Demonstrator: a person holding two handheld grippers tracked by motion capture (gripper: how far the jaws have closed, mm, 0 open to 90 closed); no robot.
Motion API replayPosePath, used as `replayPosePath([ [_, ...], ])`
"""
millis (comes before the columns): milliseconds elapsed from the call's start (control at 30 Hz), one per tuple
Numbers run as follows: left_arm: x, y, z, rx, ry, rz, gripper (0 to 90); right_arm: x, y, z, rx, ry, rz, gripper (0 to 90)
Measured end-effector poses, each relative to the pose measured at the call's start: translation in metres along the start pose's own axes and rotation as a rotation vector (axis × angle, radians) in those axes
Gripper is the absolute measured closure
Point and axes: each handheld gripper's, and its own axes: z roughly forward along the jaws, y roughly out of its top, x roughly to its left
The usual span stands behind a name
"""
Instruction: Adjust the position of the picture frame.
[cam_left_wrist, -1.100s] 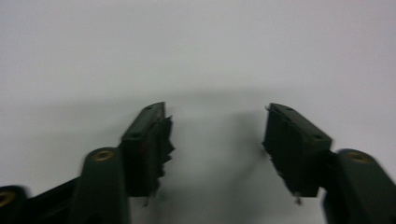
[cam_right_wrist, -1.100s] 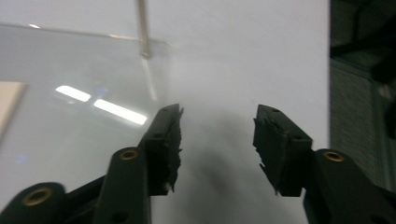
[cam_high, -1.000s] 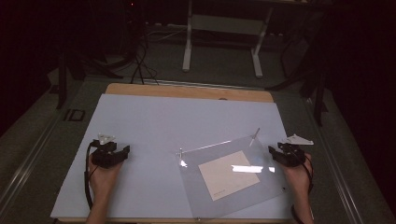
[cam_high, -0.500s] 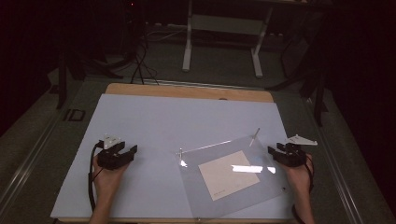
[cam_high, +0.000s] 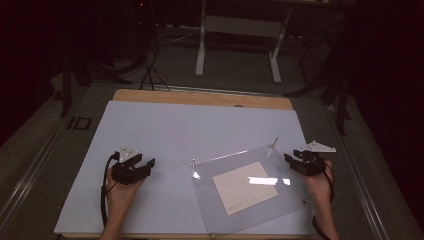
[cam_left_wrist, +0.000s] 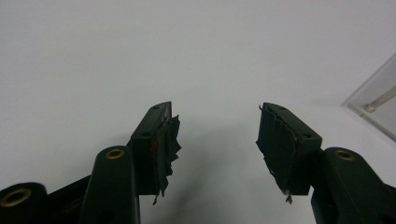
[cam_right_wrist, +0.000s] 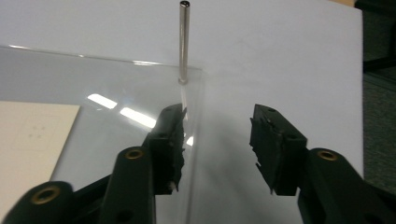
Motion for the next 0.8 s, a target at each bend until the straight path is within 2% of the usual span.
replayPosePath([
  [67,-0.002,0.000,0.000,-0.003,-0.004,0.005,45.3,0.000,0.001,0.002,0.002,0.000,-0.001,58.8],
  [200,-0.006,0.001,0.001,-0.003,-0.028,0.013,47.5,-0.003,0.002,0.005,-0.006,0.029,0.018,61.4],
  [433,-0.015,0.002,0.003,0.002,-0.036,0.057,49.0,-0.005,0.005,0.012,-0.010,0.041,0.022,66.9],
  [567,-0.016,0.002,0.005,0.008,-0.074,0.030,48.1,-0.006,0.009,0.015,-0.012,0.062,0.025,67.6],
  [800,-0.023,0.002,0.005,0.009,-0.083,0.059,48.2,-0.002,0.016,0.024,-0.003,0.071,0.007,66.0],
])
